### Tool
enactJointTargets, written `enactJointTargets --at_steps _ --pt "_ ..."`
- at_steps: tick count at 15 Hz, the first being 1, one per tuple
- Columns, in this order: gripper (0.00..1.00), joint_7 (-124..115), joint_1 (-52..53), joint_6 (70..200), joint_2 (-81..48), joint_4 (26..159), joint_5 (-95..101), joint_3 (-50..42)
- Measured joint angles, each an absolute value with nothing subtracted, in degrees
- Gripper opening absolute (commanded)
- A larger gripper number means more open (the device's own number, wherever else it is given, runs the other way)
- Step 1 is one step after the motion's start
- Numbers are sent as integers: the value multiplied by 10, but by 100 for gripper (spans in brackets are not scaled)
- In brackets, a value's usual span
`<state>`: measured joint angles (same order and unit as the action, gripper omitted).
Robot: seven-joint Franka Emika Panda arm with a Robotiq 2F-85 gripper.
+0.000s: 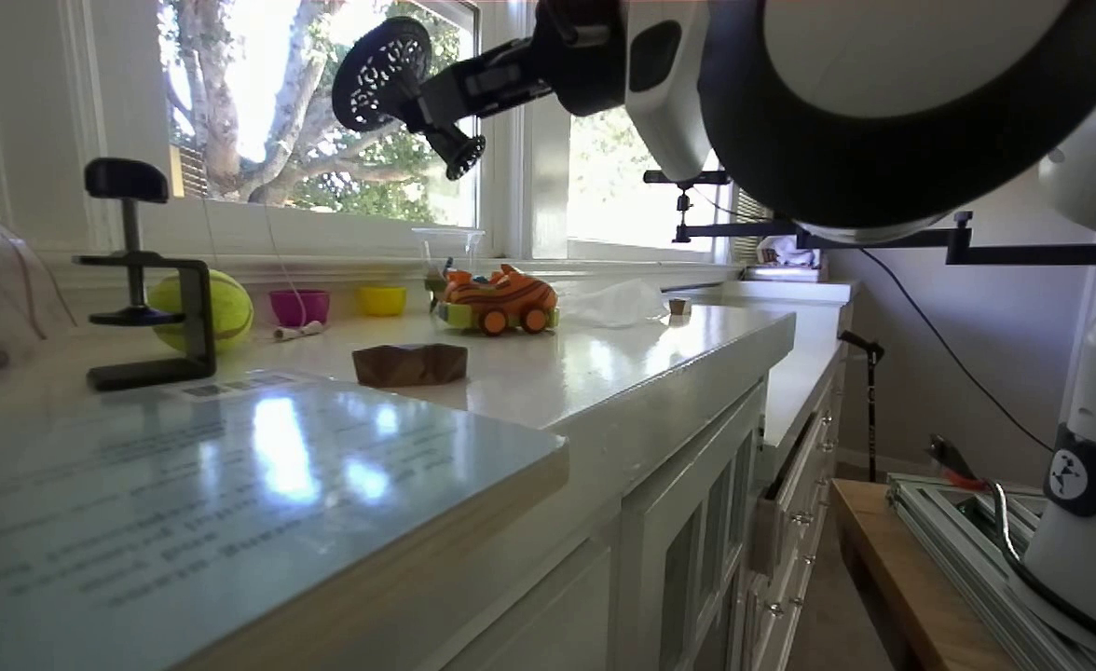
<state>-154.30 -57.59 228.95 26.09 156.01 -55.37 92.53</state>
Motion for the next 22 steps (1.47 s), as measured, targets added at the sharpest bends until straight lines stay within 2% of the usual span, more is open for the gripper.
enactJointTargets --at_steps 8,9,11,12,17,22 --pt "7 -1537 -597 2327 258 1577 -464 929" --pt "29 -1537 -600 2332 258 1577 -458 929" --pt "29 -1537 -602 2336 258 1577 -457 927" --pt "7 -1537 -603 2336 258 1577 -457 927" --pt "7 -1536 -603 2335 260 1577 -459 937" --pt "7 -1536 -597 2354 263 1577 -479 986"
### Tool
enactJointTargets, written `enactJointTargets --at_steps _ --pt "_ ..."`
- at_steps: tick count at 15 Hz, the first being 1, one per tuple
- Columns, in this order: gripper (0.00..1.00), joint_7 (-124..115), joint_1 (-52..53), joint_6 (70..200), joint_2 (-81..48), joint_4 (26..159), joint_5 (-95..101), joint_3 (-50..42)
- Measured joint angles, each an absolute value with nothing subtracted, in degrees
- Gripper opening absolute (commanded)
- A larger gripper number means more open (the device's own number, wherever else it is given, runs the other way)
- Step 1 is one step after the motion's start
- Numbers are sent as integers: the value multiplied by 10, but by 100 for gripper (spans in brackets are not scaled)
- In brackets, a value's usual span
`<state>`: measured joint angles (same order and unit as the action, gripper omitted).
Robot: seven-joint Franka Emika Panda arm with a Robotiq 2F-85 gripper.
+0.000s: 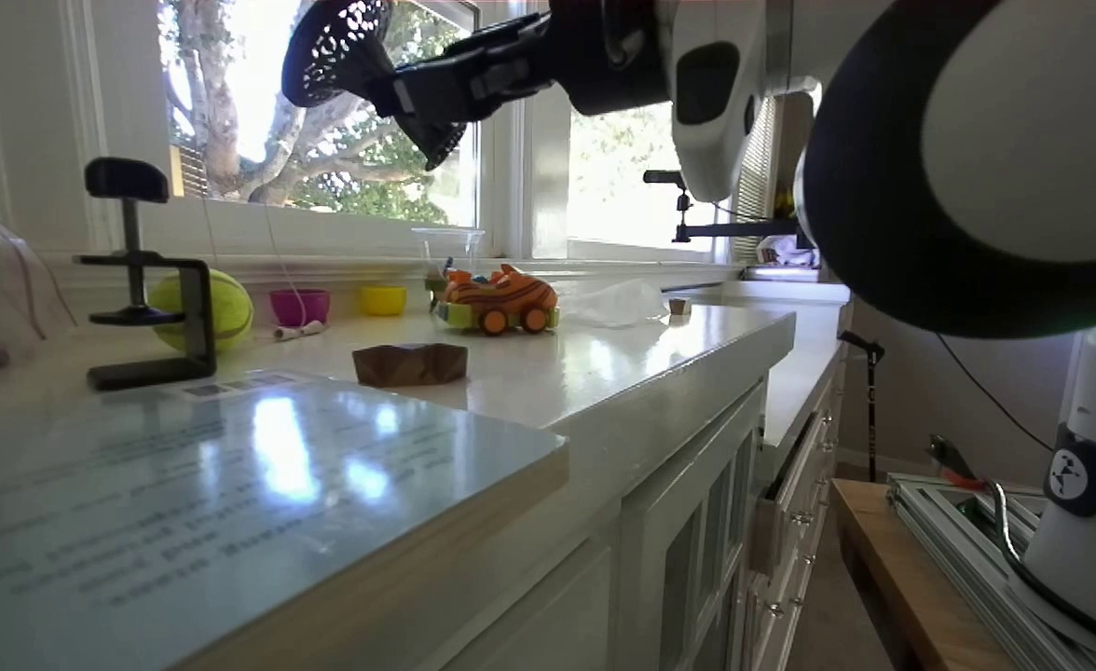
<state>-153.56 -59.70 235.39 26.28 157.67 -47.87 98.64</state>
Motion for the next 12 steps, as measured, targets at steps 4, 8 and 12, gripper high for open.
enactJointTargets --at_steps 4,8,12 --pt "7 -1534 -596 2363 282 1577 -521 1023" --pt "7 -1532 -596 2364 309 1577 -564 1055" --pt "7 -1534 -595 2364 328 1577 -599 1075"
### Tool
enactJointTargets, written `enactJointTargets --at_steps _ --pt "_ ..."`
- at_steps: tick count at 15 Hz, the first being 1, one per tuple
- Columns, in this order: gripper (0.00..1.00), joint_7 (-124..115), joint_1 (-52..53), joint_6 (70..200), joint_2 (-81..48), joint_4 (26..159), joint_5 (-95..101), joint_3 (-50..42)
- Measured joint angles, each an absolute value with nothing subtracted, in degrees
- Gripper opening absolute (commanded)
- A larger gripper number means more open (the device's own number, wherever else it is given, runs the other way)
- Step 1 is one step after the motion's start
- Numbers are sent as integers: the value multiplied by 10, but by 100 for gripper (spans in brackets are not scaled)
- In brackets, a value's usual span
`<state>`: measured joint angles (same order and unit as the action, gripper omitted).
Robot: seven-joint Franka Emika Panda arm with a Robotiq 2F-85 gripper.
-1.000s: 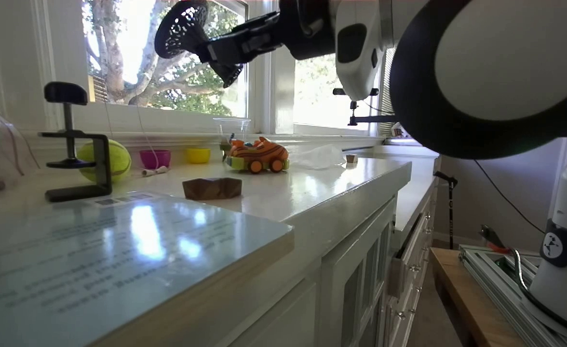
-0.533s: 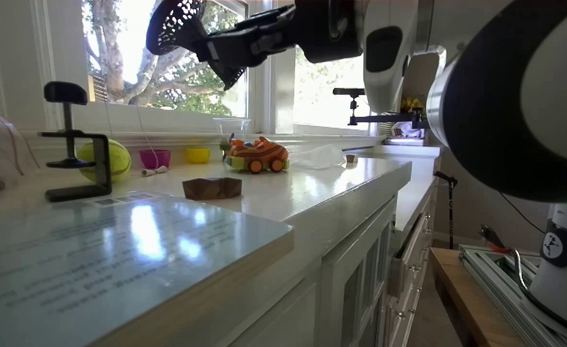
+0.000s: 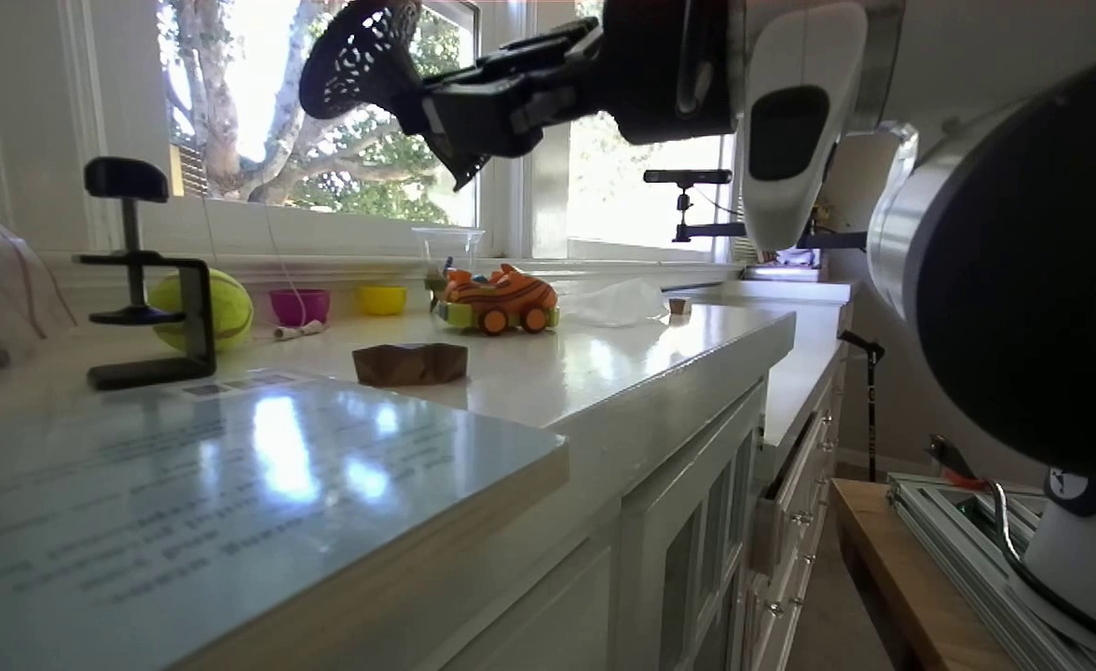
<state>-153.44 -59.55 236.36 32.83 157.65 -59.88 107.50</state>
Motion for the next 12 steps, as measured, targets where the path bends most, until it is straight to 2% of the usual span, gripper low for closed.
enactJointTargets --at_steps 12 --pt "7 -1537 -605 2364 329 1577 -762 1080"
